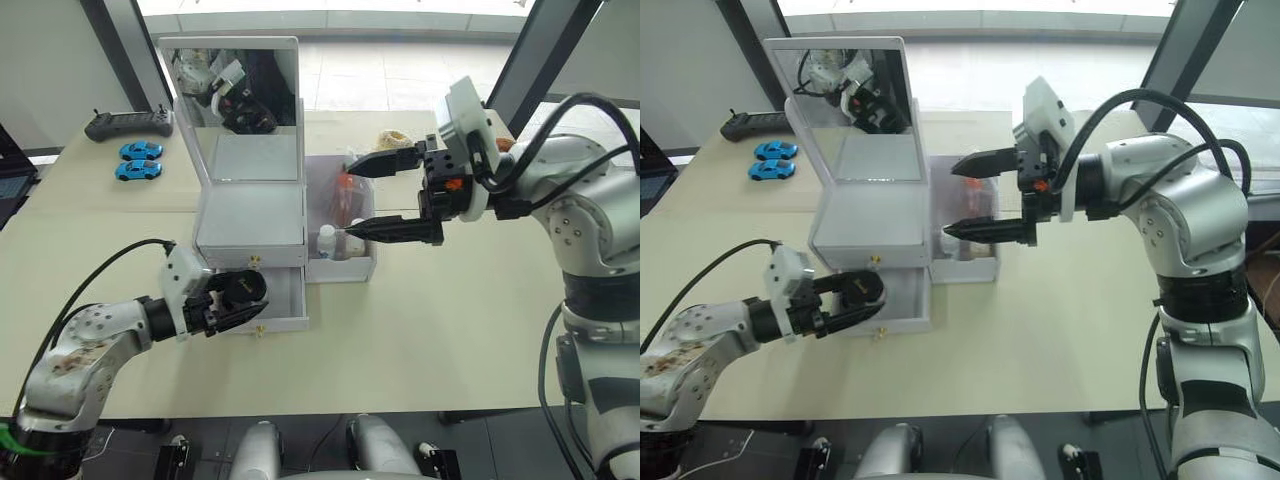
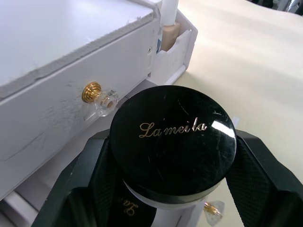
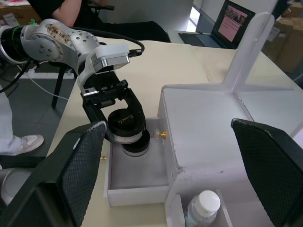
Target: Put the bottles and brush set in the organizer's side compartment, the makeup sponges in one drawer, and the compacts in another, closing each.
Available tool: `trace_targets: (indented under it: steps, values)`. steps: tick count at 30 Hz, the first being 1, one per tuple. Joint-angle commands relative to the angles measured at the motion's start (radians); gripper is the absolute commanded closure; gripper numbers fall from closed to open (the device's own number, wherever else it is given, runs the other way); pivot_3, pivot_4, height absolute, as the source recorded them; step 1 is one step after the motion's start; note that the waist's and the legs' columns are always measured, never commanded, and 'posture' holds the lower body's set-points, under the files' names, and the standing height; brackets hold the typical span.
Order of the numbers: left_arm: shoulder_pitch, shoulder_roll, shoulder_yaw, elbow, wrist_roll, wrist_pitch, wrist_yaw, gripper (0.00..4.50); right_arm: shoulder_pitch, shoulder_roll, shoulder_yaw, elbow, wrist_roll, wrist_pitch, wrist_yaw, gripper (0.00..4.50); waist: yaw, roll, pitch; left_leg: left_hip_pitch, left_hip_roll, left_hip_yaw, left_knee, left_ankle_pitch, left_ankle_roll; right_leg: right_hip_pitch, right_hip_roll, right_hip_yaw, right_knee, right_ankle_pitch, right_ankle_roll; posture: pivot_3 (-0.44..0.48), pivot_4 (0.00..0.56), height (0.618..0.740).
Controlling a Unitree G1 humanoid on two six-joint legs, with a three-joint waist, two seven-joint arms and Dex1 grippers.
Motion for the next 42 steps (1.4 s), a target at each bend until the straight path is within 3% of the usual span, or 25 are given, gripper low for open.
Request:
trace_targets:
  steps: [1, 11, 16, 21, 24, 28, 31, 35, 39, 42]
  values:
    - [-0.069, -0.032, -0.056, 0.038, 0.041, -0.039, -0.002, 1.59, 0.020, -0.027, -0.059, -0.077, 0.031, 0.021, -0.039, 0.00, 0.001, 0.000, 0.000, 0.000, 0.000, 0.000, 0.000, 0.000, 0.000, 0.000, 0.000, 0.000, 0.000, 0.000, 0.000, 0.000, 0.150, 0.740]
    - [-0.164, -0.062, -0.156, 0.127, 0.121, -0.085, -0.048, 1.59, 0.066, -0.060, -0.097, -0.150, 0.064, 0.055, -0.109, 0.00, 0.001, 0.000, 0.000, 0.000, 0.000, 0.000, 0.001, 0.000, 0.000, 0.000, 0.001, 0.000, 0.000, 0.000, 0.001, 0.000, 0.150, 0.740]
    - [-0.183, -0.065, -0.149, 0.135, 0.100, -0.063, -0.073, 0.03, 0.071, -0.062, -0.098, -0.156, 0.072, 0.052, -0.124, 0.00, 0.001, 0.000, 0.000, 0.000, 0.000, 0.000, 0.001, 0.000, 0.000, 0.000, 0.000, 0.000, 0.000, 0.000, 0.001, 0.000, 0.150, 0.740]
    - [-0.181, -0.029, -0.122, 0.070, 0.087, -0.030, -0.081, 0.03, 0.065, -0.058, -0.093, -0.155, 0.075, 0.046, -0.122, 0.00, 0.001, 0.000, 0.000, 0.000, 0.000, 0.000, 0.001, 0.000, 0.000, 0.000, 0.001, 0.000, 0.000, 0.000, 0.001, 0.000, 0.150, 0.740]
    - [-0.163, 0.009, -0.041, -0.058, -0.047, 0.089, -0.083, 0.03, 0.047, -0.052, -0.095, -0.160, 0.093, 0.047, -0.115, 0.00, 0.000, -0.001, 0.002, -0.001, 0.000, 0.000, 0.001, 0.000, 0.000, 0.000, 0.000, 0.000, 0.000, -0.003, 0.005, 0.000, 0.150, 0.740]
    - [-0.055, 0.082, 0.125, -0.181, -0.248, 0.236, -0.104, 0.03, 0.042, -0.049, -0.078, -0.163, 0.105, 0.040, -0.091, 0.00, -0.002, -0.001, 0.003, -0.001, 0.001, -0.001, 0.001, 0.000, 0.000, 0.000, 0.000, 0.000, 0.000, -0.003, 0.006, 0.000, 0.150, 0.740]
    - [0.049, 0.122, 0.212, -0.221, -0.316, 0.279, -0.115, 0.03, 0.043, -0.051, -0.065, -0.159, 0.104, 0.034, -0.070, 0.00, -0.002, 0.003, 0.003, 0.001, 0.001, 0.000, 0.000, 0.000, 0.000, 0.001, 0.000, 0.000, 0.000, -0.004, 0.008, 0.000, 0.150, 0.740]
    - [0.261, 0.133, 0.334, -0.270, -0.325, 0.275, -0.133, 0.03, 0.027, -0.034, -0.038, -0.122, 0.080, 0.005, -0.046, 0.00, -0.003, 0.002, 0.003, 0.001, 0.001, 0.000, 0.000, 0.000, 0.000, 0.000, 0.000, 0.000, 0.000, -0.005, 0.007, 0.000, 0.150, 0.740]
    - [0.431, 0.068, 0.428, -0.286, -0.310, 0.232, -0.099, 0.03, 0.012, -0.020, -0.013, -0.085, 0.061, -0.026, -0.014, 0.00, 0.000, 0.003, 0.003, 0.001, 0.002, 0.000, -0.001, 0.000, 0.000, 0.001, 0.000, 0.000, -0.002, -0.005, 0.005, 0.000, 0.150, 0.740]
    - [0.524, 0.009, 0.449, -0.291, -0.273, 0.178, -0.080, 0.65, 0.010, -0.018, 0.004, -0.066, 0.043, -0.045, 0.004, 0.00, 0.002, 0.003, 0.003, 0.001, 0.002, 0.000, -0.001, 0.000, 0.000, 0.001, -0.001, 0.000, -0.005, -0.005, 0.003, 0.000, 0.150, 0.740]
